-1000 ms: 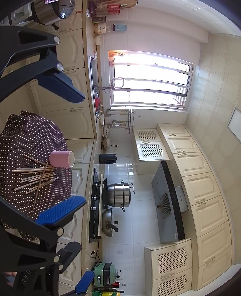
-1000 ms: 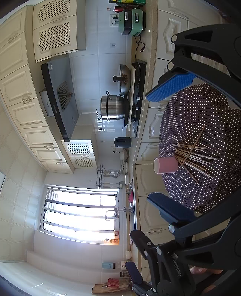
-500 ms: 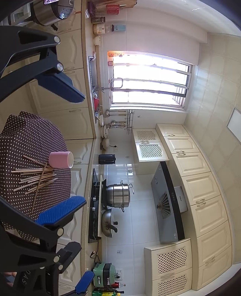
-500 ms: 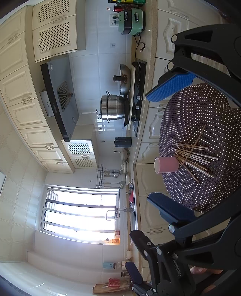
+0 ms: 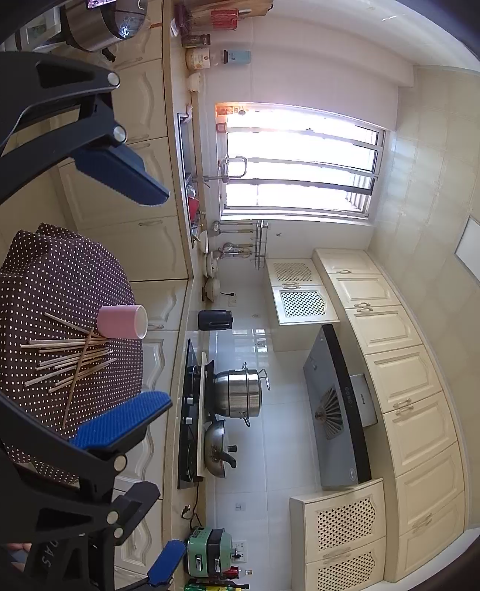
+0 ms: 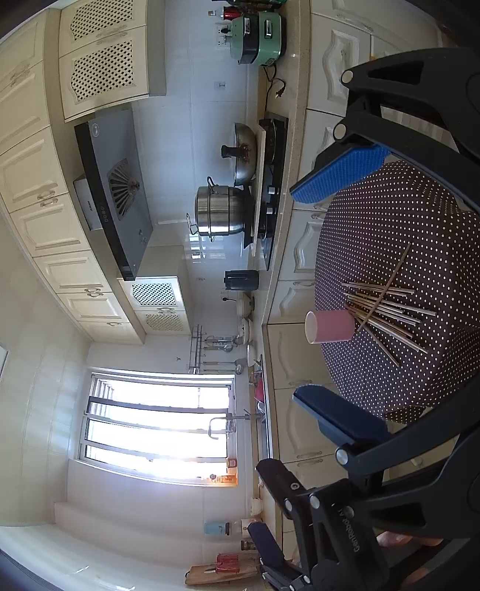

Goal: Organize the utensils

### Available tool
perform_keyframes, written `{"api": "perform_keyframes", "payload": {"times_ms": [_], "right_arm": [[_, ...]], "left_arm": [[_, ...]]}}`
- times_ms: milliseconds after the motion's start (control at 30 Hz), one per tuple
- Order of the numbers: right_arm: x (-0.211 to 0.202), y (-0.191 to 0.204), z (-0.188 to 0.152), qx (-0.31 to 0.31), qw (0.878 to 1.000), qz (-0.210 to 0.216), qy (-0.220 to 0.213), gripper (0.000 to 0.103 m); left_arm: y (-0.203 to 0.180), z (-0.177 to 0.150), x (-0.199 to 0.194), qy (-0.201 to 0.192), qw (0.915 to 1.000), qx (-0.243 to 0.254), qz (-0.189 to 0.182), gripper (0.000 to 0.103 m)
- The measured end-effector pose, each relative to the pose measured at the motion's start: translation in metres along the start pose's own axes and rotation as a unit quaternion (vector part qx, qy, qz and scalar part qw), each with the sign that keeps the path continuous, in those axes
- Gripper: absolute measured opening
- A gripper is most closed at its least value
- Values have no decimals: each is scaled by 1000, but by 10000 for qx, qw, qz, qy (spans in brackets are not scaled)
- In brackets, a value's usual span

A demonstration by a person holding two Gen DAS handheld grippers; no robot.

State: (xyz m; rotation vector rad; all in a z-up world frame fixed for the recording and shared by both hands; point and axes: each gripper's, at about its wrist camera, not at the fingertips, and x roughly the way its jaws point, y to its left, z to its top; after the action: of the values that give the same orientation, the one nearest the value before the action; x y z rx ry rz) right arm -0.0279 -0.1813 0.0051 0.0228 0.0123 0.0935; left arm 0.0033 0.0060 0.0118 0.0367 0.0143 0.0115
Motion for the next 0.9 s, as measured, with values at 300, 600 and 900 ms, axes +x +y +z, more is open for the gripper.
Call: {"api": "perform_keyframes", "payload": {"times_ms": [300, 600, 900], "right_arm": [[25, -5, -6, 138, 9998, 30, 132, 97], [79, -13, -18, 42, 9978, 22, 657, 97], [146, -26, -48, -163, 9888, 32, 1481, 97]], "left_arm": [[-3, -11, 29, 164, 9998, 64, 16, 99], [-7, -29, 86, 679, 9975, 133, -113, 99], [-7, -66, 172, 1809, 9818, 45, -584, 99]]}}
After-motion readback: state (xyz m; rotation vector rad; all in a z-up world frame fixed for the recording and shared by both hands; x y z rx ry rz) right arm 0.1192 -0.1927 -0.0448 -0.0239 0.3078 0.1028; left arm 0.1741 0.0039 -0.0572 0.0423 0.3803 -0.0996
